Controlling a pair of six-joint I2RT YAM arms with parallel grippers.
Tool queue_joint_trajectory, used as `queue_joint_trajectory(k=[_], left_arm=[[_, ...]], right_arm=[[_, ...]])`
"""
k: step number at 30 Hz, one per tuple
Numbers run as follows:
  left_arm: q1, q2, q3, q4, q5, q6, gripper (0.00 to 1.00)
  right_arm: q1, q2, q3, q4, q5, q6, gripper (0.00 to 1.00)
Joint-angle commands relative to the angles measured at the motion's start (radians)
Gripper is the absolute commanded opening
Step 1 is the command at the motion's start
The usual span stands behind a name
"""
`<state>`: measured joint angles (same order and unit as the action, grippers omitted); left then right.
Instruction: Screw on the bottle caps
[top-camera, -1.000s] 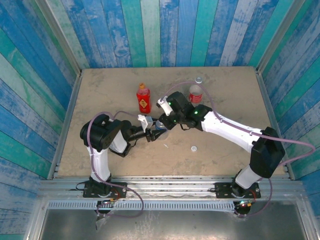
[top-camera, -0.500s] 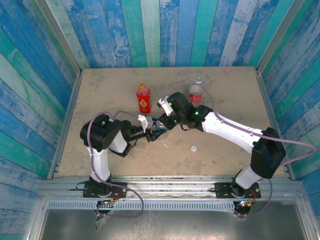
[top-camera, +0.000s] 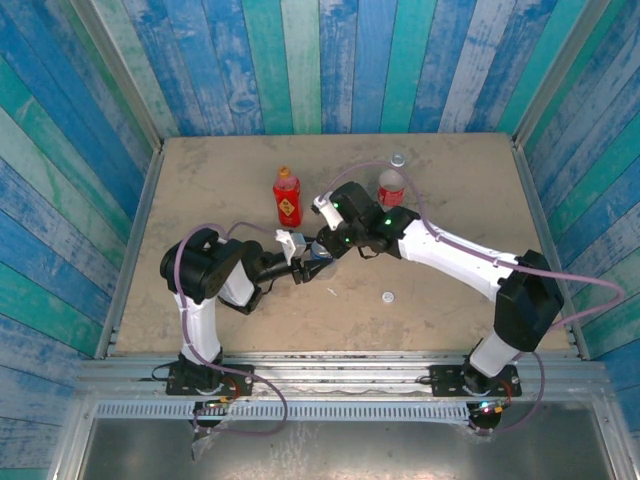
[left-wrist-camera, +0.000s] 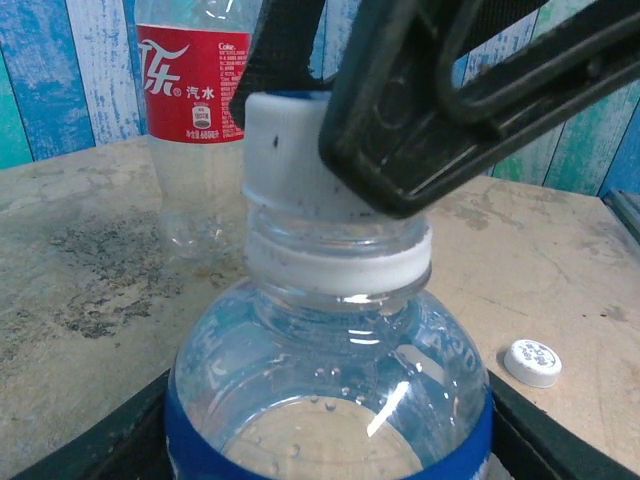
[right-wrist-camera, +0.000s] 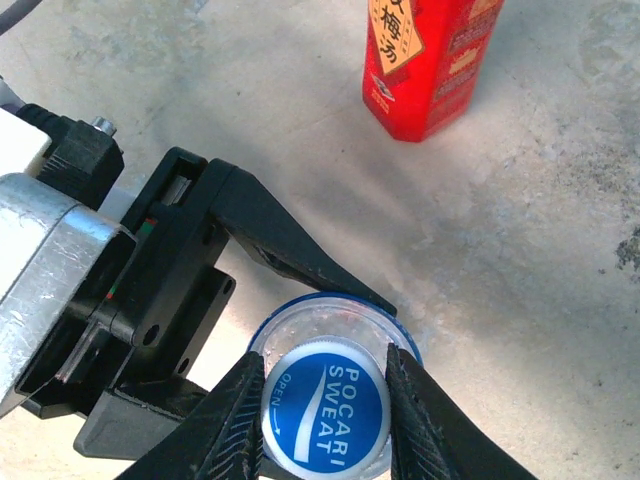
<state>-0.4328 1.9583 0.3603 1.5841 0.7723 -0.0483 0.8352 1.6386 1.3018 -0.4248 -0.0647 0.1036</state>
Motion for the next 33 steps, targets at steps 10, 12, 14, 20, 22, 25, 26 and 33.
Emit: queue_joint_trajectory(k=[10, 12, 14, 20, 22, 25, 26, 33], left_arm=[[-0.007, 0.029, -0.017, 0.046, 0.010, 0.011, 0.63], [-0.008, 0.026, -0.018, 0.042, 0.011, 0.011, 0.63], [-0.007, 0.027, -0.017, 0.043, 0.011, 0.013, 0.63], [-0.007, 0.032, -0.014, 0.043, 0.013, 0.011, 0.63], [-0.008, 0.032, -0.014, 0.045, 0.015, 0.010, 0.62], [-0.008, 0.027, -0.019, 0.044, 0.001, 0.014, 0.62], [-0.008, 0.023, -0.022, 0.041, -0.012, 0.016, 0.62], [-0.023, 0.006, -0.023, -0.013, -0.091, 0.065, 0.63]], right_arm=[[0.024, -0.007, -0.012, -0.075, 0.011, -0.044, 0.30], [0.028, -0.007, -0.030, -0.082, 0.015, -0.035, 0.30], [0.023, -0.005, -0.077, -0.051, 0.023, -0.003, 0.30], [0.038, 0.024, -0.092, -0.062, 0.091, -0.004, 0.31], [0.038, 0.022, -0.085, -0.049, 0.080, 0.004, 0.30], [0.039, 0.026, -0.046, -0.082, 0.102, 0.054, 0.28], [0.039, 0.029, -0.033, -0.097, 0.120, 0.088, 0.27], [0.102, 0.046, -0.114, 0.017, 0.272, 0.391, 0.26]])
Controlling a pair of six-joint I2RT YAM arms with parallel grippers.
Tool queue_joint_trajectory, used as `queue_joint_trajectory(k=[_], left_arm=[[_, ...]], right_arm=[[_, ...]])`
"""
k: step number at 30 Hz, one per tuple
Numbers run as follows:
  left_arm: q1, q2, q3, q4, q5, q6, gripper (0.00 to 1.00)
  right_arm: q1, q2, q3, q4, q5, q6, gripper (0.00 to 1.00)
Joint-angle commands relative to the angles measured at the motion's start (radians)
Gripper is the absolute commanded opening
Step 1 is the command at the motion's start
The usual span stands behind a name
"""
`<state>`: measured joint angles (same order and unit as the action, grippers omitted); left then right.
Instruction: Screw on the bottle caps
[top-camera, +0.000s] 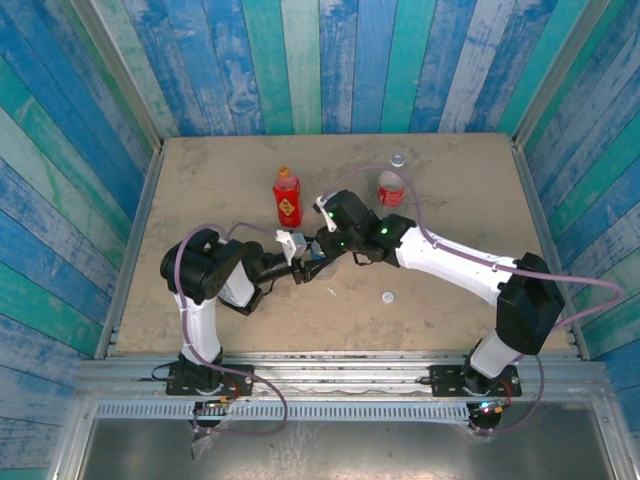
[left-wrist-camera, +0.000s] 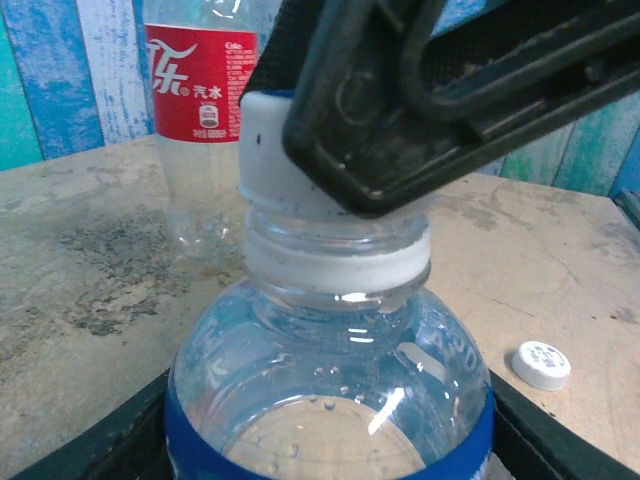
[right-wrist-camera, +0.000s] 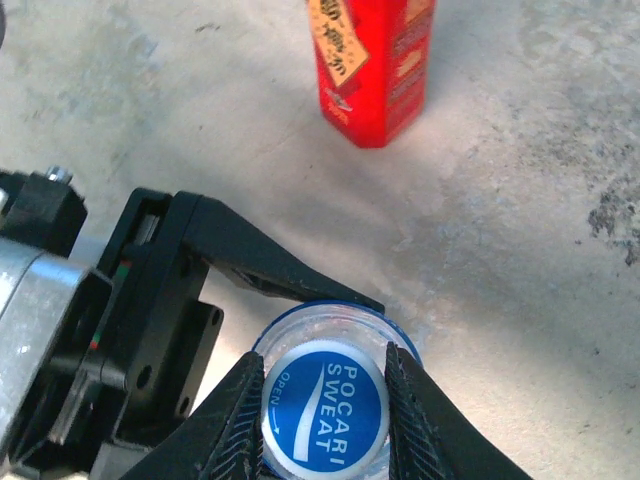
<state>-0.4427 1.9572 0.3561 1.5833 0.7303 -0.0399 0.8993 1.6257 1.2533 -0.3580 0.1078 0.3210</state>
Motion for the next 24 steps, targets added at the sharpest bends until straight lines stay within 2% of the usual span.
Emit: queue_joint_trajectory(k=[1, 7, 12, 16, 19, 21, 24], left_arm=[[-0.013, 0.005, -0.020, -0.015, -0.050, 0.058, 0.63], [-0.013, 0.008, -0.018, -0.015, -0.031, 0.055, 0.63], [-0.013, 0.005, -0.017, -0.019, -0.017, 0.055, 0.63], [-0.013, 0.002, -0.017, -0.019, -0.004, 0.052, 0.63], [-0.013, 0.006, -0.005, -0.030, 0.046, 0.050, 0.64], [-0.013, 0.014, 0.015, -0.053, 0.116, 0.045, 0.64], [-0.012, 0.022, 0.036, -0.076, 0.205, 0.045, 0.64]], right_arm=[[0.053, 0.062, -0.059, -0.043, 0.114, 0.178, 0.28], [0.058, 0.038, 0.002, -0.041, 0.150, 0.071, 0.36], [0.057, -0.018, 0.035, -0.009, 0.167, -0.068, 0.61], [0.057, -0.097, -0.010, 0.018, 0.152, -0.153, 0.72], [0.048, -0.170, -0.060, 0.028, 0.094, -0.270, 0.73], [0.023, -0.207, -0.078, 0.008, 0.025, -0.364, 0.71], [-0.063, -0.268, -0.086, -0.056, -0.222, -0.541, 0.69]])
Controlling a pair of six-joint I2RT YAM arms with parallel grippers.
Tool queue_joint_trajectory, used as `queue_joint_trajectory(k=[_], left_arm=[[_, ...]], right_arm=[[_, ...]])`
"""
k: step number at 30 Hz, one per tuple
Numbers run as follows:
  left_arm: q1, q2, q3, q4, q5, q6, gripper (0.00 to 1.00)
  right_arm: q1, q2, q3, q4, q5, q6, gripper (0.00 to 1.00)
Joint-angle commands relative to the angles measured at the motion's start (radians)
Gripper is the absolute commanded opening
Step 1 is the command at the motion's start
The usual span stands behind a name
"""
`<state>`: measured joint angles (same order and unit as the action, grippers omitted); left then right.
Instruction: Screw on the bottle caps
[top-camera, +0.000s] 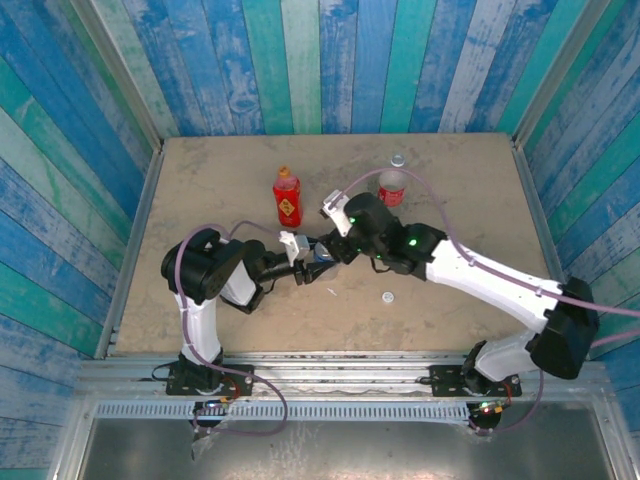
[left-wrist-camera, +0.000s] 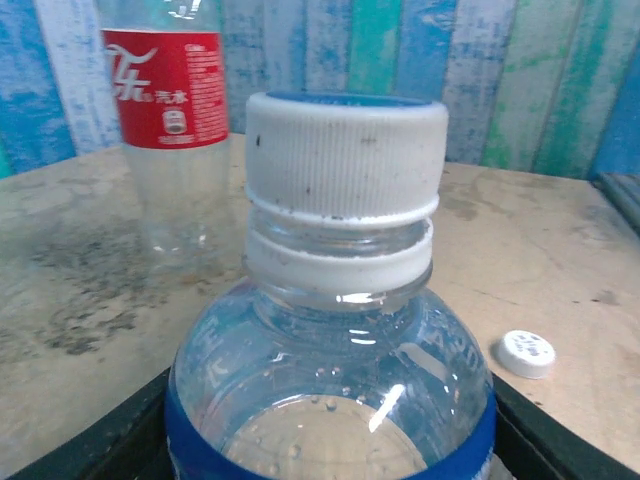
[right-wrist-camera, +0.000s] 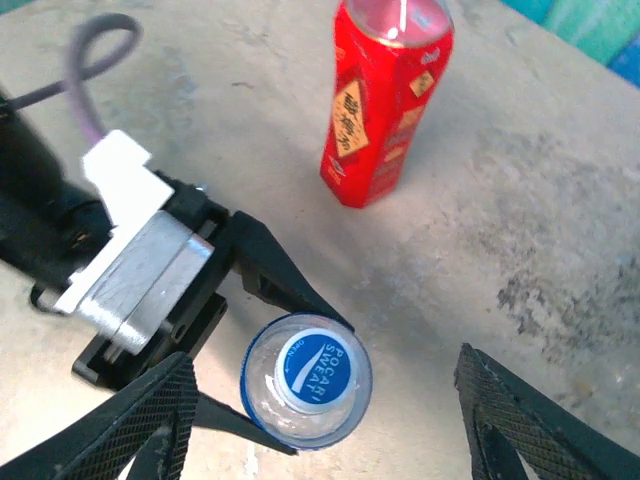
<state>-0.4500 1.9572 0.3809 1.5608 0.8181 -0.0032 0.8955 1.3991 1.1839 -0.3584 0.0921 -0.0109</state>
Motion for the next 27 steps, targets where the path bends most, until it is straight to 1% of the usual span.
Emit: queue_joint_trajectory(k=[1, 2, 4, 5, 7, 8, 11, 16, 19, 24, 27], left_arm=[[-0.006, 0.020, 0.016, -0.070, 0.138, 0.016, 0.64], [-0.006, 0.018, 0.022, -0.088, 0.156, 0.024, 0.64], [-0.006, 0.017, 0.028, -0.095, 0.189, 0.029, 0.64], [-0.006, 0.018, 0.030, -0.091, 0.204, 0.027, 0.64], [-0.006, 0.022, 0.038, -0.102, 0.220, 0.028, 0.64], [-0.006, 0.026, 0.043, -0.114, 0.225, 0.033, 0.64], [-0.006, 0.035, 0.048, -0.118, 0.231, 0.037, 0.64], [-0.006, 0.034, 0.046, -0.130, 0.231, 0.049, 0.64], [-0.006, 0.035, 0.046, -0.132, 0.230, 0.052, 0.64], [-0.006, 0.027, 0.047, -0.155, 0.228, 0.063, 0.64], [-0.006, 0.023, 0.053, -0.169, 0.239, 0.065, 0.64]], right_arm=[[-0.094, -0.057, -0.019, -0.069, -0.285, -0.263, 0.66], [-0.128, -0.066, -0.017, -0.093, -0.368, -0.331, 0.63], [-0.185, -0.067, -0.008, -0.169, -0.520, -0.485, 0.63], [-0.210, -0.061, -0.003, -0.203, -0.566, -0.557, 0.64], [-0.253, -0.039, 0.015, -0.258, -0.625, -0.665, 0.64], [-0.265, -0.020, 0.034, -0.292, -0.635, -0.712, 0.64], [-0.277, 0.050, 0.099, -0.389, -0.667, -0.841, 0.65], [-0.275, 0.151, 0.174, -0.427, -0.738, -0.912, 0.65], [-0.269, 0.199, 0.196, -0.432, -0.778, -0.947, 0.64], [-0.260, 0.260, 0.255, -0.466, -0.784, -0.966, 0.58], [-0.254, 0.284, 0.270, -0.462, -0.771, -0.962, 0.56]])
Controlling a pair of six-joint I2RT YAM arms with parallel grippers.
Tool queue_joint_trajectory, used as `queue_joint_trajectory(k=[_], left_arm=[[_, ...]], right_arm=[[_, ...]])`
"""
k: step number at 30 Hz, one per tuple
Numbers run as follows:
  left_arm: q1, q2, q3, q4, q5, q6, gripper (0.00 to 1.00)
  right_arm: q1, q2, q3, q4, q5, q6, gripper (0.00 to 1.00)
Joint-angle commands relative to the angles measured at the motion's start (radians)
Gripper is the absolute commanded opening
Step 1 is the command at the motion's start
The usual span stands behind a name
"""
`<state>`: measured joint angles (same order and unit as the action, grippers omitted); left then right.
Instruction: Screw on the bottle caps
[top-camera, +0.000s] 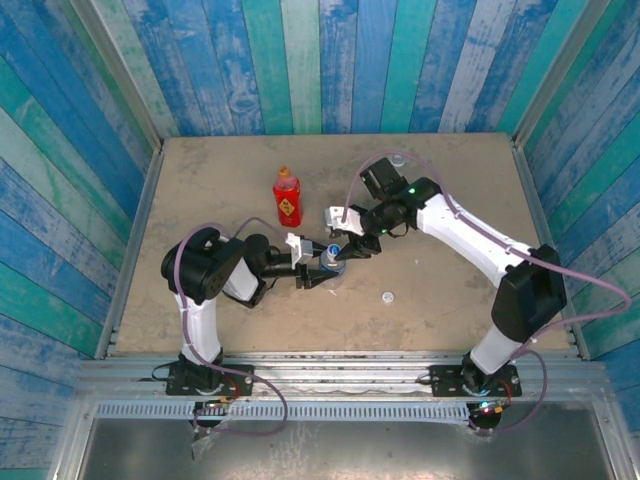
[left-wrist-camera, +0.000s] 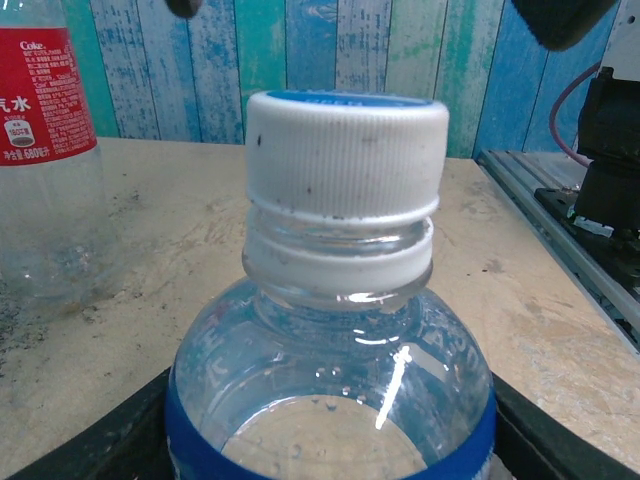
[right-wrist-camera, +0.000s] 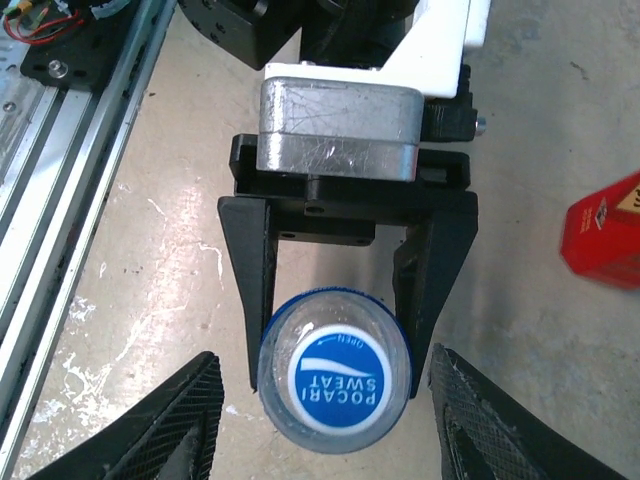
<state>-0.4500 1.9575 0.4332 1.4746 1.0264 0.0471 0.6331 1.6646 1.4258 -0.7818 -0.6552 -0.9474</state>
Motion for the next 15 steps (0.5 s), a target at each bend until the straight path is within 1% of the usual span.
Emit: queue_joint_trajectory(k=[1, 13, 15], left_arm=[[-0.007, 0.021, -0.002, -0.083, 0.031, 0.015, 0.64], [-0.006, 0.028, 0.006, -0.097, 0.024, 0.013, 0.65], [-0.006, 0.029, 0.006, -0.091, 0.024, 0.008, 0.65]], right_arm=[[0.011, 0.026, 0.035, -0.043, -0.022, -0.024, 0.55], [0.022, 0.063, 0.041, -0.048, 0.009, -0.021, 0.43], [0.021, 0.066, 0.042, -0.051, 0.017, -0.020, 0.42]])
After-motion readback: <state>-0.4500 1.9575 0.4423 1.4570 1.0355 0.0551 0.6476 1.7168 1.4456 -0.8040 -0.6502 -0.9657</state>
